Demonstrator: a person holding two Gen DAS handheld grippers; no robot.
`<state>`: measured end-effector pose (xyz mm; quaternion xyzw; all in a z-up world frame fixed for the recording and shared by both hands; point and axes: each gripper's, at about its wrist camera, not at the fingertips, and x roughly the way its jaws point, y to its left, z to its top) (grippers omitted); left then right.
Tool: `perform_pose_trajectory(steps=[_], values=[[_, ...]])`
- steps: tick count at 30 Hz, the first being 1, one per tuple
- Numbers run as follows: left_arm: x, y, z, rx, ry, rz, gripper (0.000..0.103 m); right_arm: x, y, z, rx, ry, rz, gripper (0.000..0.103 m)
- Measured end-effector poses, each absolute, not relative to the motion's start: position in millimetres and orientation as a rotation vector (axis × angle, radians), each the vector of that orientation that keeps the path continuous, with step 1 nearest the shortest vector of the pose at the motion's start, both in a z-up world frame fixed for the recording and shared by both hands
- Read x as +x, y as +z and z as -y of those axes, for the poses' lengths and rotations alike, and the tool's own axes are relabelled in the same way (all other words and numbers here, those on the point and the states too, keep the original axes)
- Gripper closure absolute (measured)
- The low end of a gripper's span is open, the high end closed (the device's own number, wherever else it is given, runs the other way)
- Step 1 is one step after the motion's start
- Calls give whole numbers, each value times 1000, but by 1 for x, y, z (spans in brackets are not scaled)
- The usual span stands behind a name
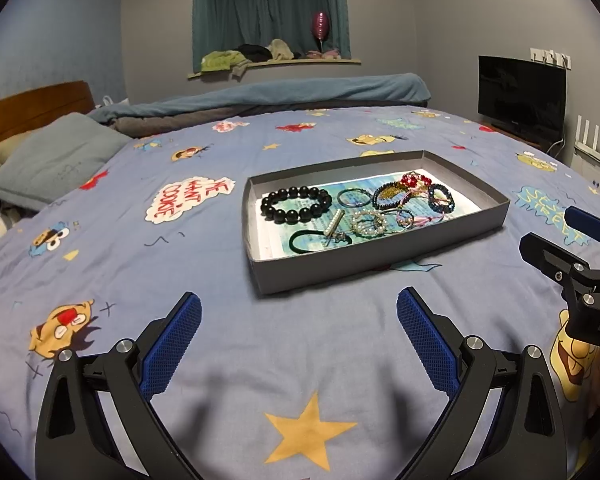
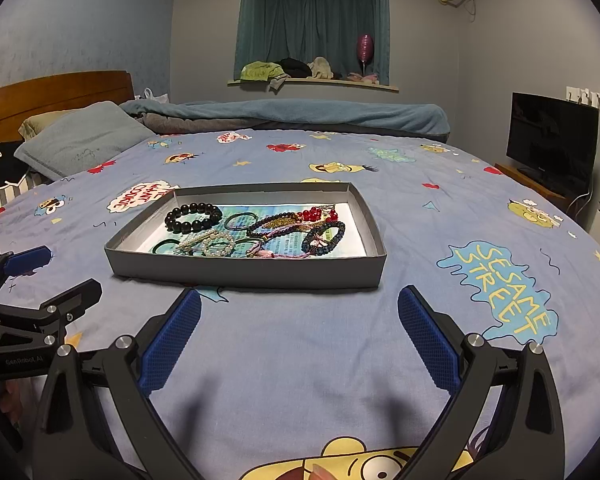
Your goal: Organize jewelry
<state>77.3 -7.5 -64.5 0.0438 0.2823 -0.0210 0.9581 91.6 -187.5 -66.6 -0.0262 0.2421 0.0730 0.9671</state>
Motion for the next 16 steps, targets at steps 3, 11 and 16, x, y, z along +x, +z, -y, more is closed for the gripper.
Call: perform_pose_trajectory(steps=[3, 11, 16], values=[[76, -64, 9, 110, -34, -553, 6, 92, -66, 188, -52, 147, -488, 6], [78, -66, 12, 136, -48, -560, 5, 92, -67, 187, -58, 141, -487, 6], [85, -69, 8, 126, -33, -594, 5, 95, -70, 187, -72, 130, -497, 6]])
